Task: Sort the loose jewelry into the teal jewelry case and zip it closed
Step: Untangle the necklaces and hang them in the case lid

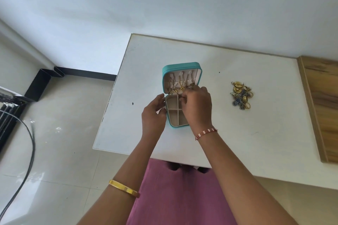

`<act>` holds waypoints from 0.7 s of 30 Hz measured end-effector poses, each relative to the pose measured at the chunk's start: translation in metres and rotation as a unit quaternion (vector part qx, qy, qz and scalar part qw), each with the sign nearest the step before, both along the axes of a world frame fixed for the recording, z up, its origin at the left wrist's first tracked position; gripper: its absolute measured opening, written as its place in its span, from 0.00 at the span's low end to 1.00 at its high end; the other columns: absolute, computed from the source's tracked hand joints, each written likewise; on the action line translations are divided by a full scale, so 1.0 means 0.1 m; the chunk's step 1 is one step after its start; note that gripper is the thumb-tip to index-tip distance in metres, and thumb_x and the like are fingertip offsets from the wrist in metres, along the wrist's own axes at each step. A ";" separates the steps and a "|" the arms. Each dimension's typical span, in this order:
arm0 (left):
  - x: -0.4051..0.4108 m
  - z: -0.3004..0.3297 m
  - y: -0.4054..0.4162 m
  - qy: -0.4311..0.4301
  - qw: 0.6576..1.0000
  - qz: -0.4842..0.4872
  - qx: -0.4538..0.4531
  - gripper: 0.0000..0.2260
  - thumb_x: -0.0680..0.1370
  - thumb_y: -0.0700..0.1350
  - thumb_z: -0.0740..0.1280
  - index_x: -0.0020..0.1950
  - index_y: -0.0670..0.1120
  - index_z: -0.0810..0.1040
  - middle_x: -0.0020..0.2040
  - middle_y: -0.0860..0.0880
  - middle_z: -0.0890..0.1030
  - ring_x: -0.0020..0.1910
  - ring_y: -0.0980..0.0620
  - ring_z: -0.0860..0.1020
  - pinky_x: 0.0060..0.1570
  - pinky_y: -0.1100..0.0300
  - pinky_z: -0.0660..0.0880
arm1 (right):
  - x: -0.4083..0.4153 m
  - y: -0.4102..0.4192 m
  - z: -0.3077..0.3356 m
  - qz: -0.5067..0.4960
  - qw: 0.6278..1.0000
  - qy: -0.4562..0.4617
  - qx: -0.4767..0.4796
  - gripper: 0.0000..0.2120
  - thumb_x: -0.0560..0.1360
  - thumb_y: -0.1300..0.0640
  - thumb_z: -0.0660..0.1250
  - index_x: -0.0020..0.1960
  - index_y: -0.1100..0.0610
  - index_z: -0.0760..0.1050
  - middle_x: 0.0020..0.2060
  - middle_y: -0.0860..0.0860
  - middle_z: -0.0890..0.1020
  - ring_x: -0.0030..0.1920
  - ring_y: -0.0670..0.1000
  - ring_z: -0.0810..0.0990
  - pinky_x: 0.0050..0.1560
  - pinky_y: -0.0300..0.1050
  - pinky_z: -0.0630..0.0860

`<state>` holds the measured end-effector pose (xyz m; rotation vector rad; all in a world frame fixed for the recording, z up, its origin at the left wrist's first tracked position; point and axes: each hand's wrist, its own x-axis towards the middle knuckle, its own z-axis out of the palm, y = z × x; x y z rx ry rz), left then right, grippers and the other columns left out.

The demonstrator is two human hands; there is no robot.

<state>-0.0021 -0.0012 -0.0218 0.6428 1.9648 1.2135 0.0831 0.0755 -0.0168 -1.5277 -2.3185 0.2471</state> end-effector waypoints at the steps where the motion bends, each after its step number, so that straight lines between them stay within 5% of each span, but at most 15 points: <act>1: 0.00 0.00 0.00 0.004 1.000 0.001 0.000 0.21 0.75 0.30 0.61 0.66 0.44 0.73 0.57 0.51 0.79 0.55 0.58 0.77 0.63 0.60 0.71 | -0.02 0.02 -0.03 0.004 1.000 -0.018 0.009 0.02 0.65 0.65 0.73 0.38 0.61 0.82 0.35 0.58 0.82 0.37 0.60 0.77 0.36 0.45 0.73; 9: 0.02 -0.05 -0.02 0.012 1.000 -0.012 0.023 0.16 0.76 0.36 0.64 0.63 0.47 0.76 0.54 0.57 0.78 0.54 0.59 0.77 0.52 0.74 0.71 | -0.06 0.00 -0.16 -0.018 0.993 -0.108 0.047 0.05 0.61 0.62 0.75 0.31 0.55 0.80 0.28 0.51 0.79 0.31 0.55 0.75 0.32 0.41 0.66; 13: 0.03 -0.09 -0.03 0.025 0.999 -0.024 0.024 0.18 0.75 0.36 0.65 0.63 0.49 0.76 0.54 0.57 0.79 0.54 0.58 0.77 0.54 0.68 0.71 | -0.07 0.01 -0.19 -0.029 0.995 -0.086 0.035 0.04 0.63 0.62 0.75 0.32 0.56 0.81 0.28 0.52 0.80 0.31 0.55 0.75 0.33 0.41 0.65; 21: 0.02 -0.12 -0.02 0.038 0.998 -0.030 0.026 0.18 0.74 0.36 0.65 0.62 0.50 0.76 0.52 0.58 0.78 0.51 0.61 0.76 0.48 0.80 0.68 | -0.05 0.03 -0.17 -0.038 0.998 0.046 0.017 0.01 0.66 0.61 0.73 0.38 0.59 0.82 0.34 0.55 0.83 0.37 0.59 0.76 0.39 0.44 0.61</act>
